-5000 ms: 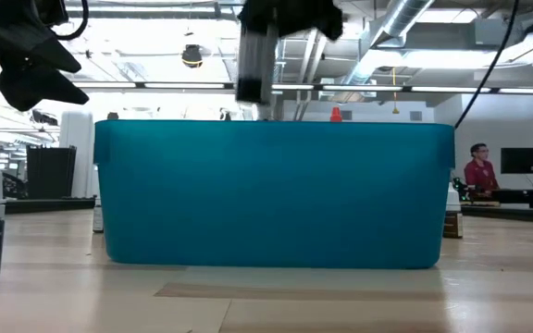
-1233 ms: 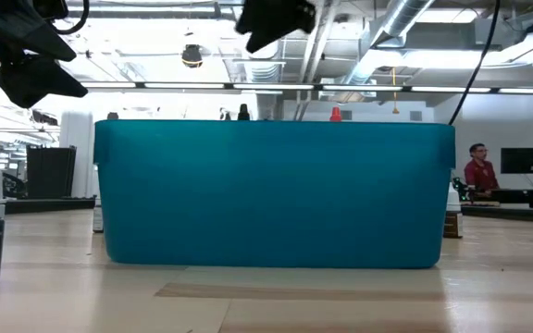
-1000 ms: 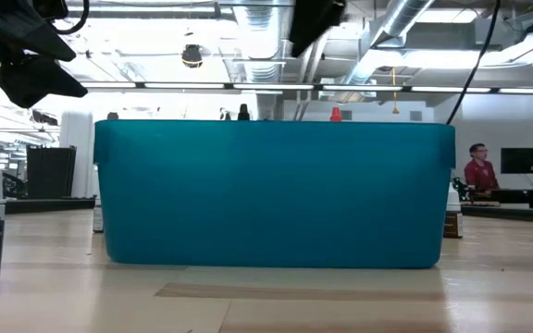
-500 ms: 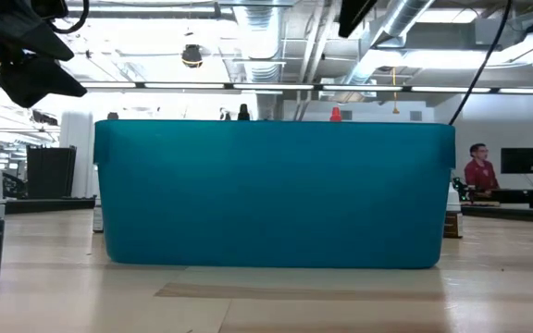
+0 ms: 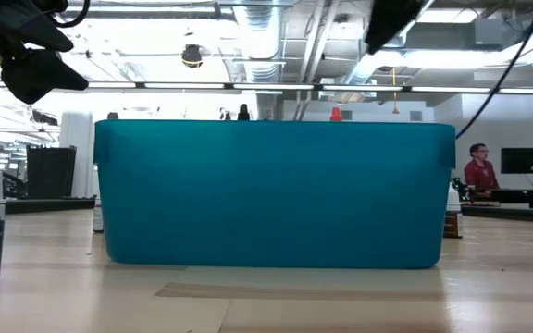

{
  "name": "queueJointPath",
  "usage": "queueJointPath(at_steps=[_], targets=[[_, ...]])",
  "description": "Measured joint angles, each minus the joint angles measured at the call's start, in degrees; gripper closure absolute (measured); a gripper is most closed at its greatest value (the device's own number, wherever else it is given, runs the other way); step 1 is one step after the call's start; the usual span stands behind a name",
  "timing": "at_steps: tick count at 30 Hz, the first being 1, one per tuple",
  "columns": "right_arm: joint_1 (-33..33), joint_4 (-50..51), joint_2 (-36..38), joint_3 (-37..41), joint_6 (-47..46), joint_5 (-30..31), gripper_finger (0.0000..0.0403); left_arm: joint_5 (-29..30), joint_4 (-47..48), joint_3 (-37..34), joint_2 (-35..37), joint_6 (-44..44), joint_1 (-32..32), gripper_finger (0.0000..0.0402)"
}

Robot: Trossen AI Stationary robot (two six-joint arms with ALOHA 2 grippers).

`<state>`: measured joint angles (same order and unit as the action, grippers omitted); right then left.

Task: Pick & Place food coloring
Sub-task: Put the small red food coloring bottle into the blue container

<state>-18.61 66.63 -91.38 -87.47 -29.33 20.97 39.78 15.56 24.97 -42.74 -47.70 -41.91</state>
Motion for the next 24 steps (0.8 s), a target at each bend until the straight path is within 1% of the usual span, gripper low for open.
queueJointPath(at_steps=[4,9,13,21,24], targets=[[-0.3,-5.0,5.1,6.8,-1.4,-0.1,0.0225,0.1,0.0,0.0,0.0,0.0,0.0,0.0159],[-0.6,-8.1,9.2,13.7,-2.1,-0.1,0.0225,0.5,0.0,0.0,0.0,0.0,0.0,0.0159],[-0.5,-10.6,10.8,19.5,-2.3,-0.1,0.0225,1.2,0.0,0.0,0.0,0.0,0.0,0.0159],[-0.6,-18.9,12.4,30.0,-3.8,0.0,0.0225,1.6,0.0,0.0,0.0,0.0,0.0,0.0159],[-0.6,-23.7,13.7,33.5,-3.8,0.3,0.0225,1.6,0.0,0.0,0.0,0.0,0.0,0.0159]])
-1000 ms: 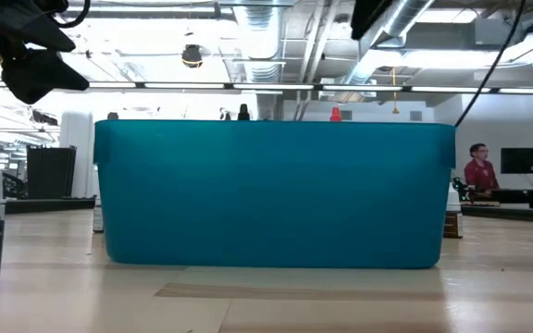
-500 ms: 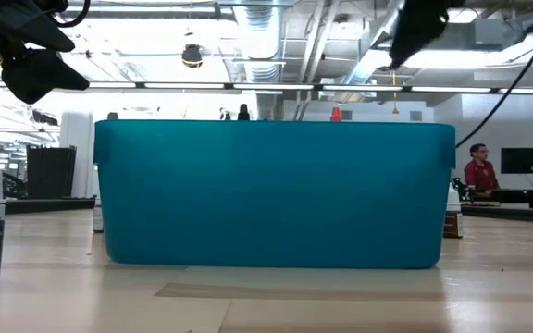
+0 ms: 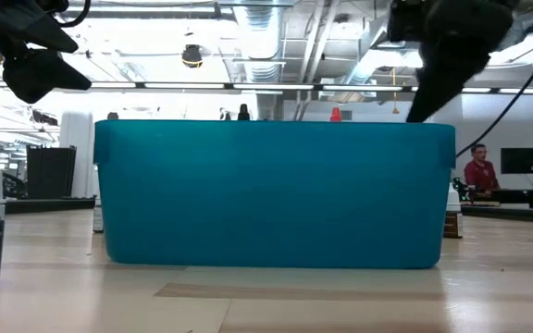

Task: Pick & Place food coloring
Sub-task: Put the small red food coloring bottle into the blue container

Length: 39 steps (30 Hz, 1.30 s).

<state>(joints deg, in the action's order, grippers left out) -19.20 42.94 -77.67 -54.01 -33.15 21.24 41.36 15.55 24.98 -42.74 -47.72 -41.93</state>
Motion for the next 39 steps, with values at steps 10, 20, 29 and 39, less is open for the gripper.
queueJointPath(at_steps=[10,20,29,39], targets=[[0.8,-8.0,5.6,10.2,-3.5,1.7,0.0225,0.1,0.5,0.0,0.0,0.0,0.0,0.0159],[1.7,-16.7,5.3,14.8,-3.5,1.9,0.0225,1.1,0.5,0.0,0.0,-0.3,0.0,0.0159],[1.9,-16.6,5.3,14.8,-2.9,2.8,0.0225,1.1,0.6,0.0,0.0,-0.5,0.0,0.0159],[2.1,-16.6,5.3,14.8,-2.4,2.7,0.0158,1.4,1.2,0.0,0.0,-0.3,0.0,0.0159]])
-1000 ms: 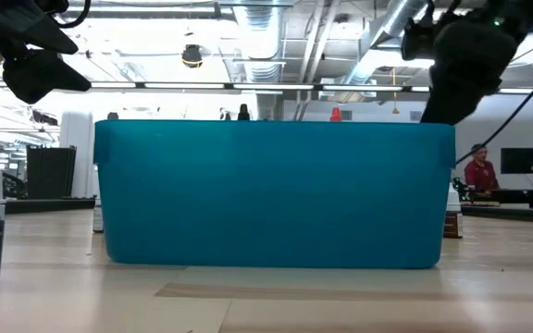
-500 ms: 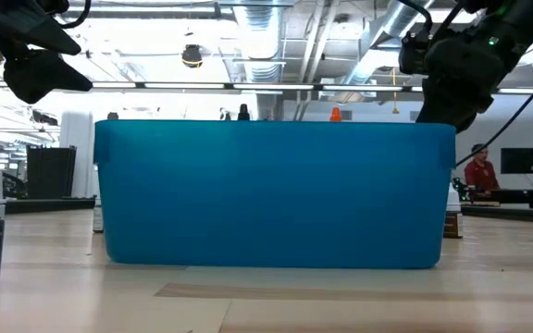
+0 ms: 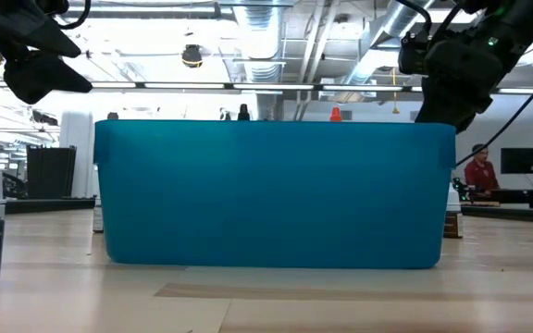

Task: Pick & Place food coloring
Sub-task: Put the small red food coloring bottle into the blue container

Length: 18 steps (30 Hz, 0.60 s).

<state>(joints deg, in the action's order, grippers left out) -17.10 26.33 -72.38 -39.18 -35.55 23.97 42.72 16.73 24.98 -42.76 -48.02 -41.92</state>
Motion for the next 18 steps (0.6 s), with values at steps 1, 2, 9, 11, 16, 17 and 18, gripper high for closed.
queueJointPath(at_steps=[1,2,9,11,16,17,18], targets=[[0.0,-0.2,0.0,0.0,0.0,0.0,0.0152,0.0,0.3,0.0,0.0,-0.1,0.0,0.0159],[0.0,-0.5,0.0,0.0,-0.3,-0.2,0.0148,0.0,0.7,0.0,0.0,-0.4,0.0,0.0159],[0.0,0.0,0.0,0.0,-2.0,-5.4,0.0143,0.0,1.0,0.0,0.0,-0.7,0.0,0.0159],[0.5,0.4,0.0,0.0,-1.2,-5.5,0.0143,0.0,1.0,0.0,0.0,-0.7,0.0,0.0159],[2.4,1.7,0.0,0.0,0.4,-6.1,0.0143,0.0,1.0,0.0,0.0,-0.7,0.0,0.0159],[2.8,1.9,0.0,0.0,1.1,-6.2,0.0143,0.0,1.0,0.0,0.0,-0.7,0.0,0.0159],[3.3,1.8,0.0,0.0,1.7,-6.3,0.0143,0.0,1.0,0.0,0.0,-0.7,0.0,0.0159]])
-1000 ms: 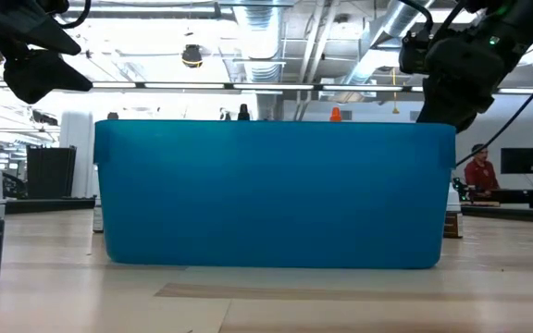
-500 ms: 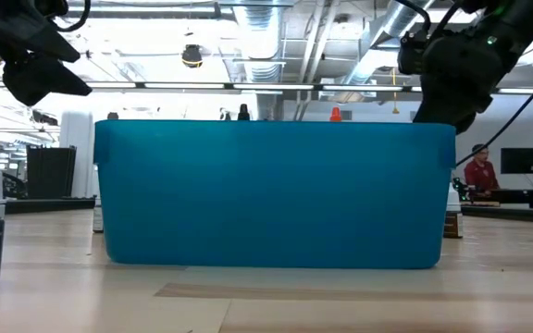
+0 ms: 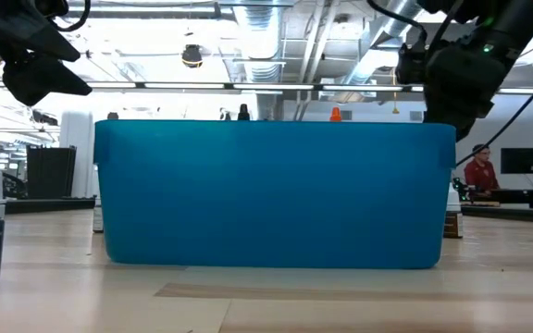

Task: Pick & Place food coloring
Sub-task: Put the small red food coloring bottle into the blue container

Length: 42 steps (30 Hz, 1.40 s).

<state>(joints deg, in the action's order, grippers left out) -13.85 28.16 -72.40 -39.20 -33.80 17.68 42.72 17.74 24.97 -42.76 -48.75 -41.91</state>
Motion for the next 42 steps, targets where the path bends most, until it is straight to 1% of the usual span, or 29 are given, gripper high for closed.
queueJointPath(at_steps=[3,7,13,17,19,23,32,36,42], targets=[[1.1,-0.7,0.0,0.0,1.3,-0.2,0.0143,0.0,0.0,0.0,0.0,0.0,0.0,0.0159],[2.3,-1.9,0.0,0.0,2.5,-2.5,0.0143,0.0,0.0,0.0,0.0,0.0,0.0,0.0159],[2.4,-4.2,-0.2,0.0,2.4,-2.6,0.0143,0.1,0.0,0.0,0.0,0.0,0.0,0.0159],[2.3,-5.2,-3.6,0.0,0.6,-2.6,0.0143,0.2,0.5,0.0,0.0,0.0,0.0,0.0159],[2.3,-7.9,-6.3,-0.1,0.0,-2.6,0.0143,0.2,0.8,0.0,0.0,0.0,0.0,0.0159],[2.8,-9.9,-10.3,0.0,-0.3,-1.9,0.0143,0.0,0.8,0.0,0.0,-0.3,0.0,0.0159],[3.5,-10.6,-13.2,0.0,-0.8,-1.2,0.0144,-0.3,0.9,0.0,0.0,-0.5,0.0,0.0159],[3.5,-11.0,-13.2,0.0,-1.2,-1.4,0.0158,0.0,1.3,0.0,0.0,-0.5,0.0,0.0159],[3.5,-10.7,-13.2,0.0,-1.2,-1.9,0.0202,0.1,2.5,0.0,0.0,-0.5,0.0,0.0159]])
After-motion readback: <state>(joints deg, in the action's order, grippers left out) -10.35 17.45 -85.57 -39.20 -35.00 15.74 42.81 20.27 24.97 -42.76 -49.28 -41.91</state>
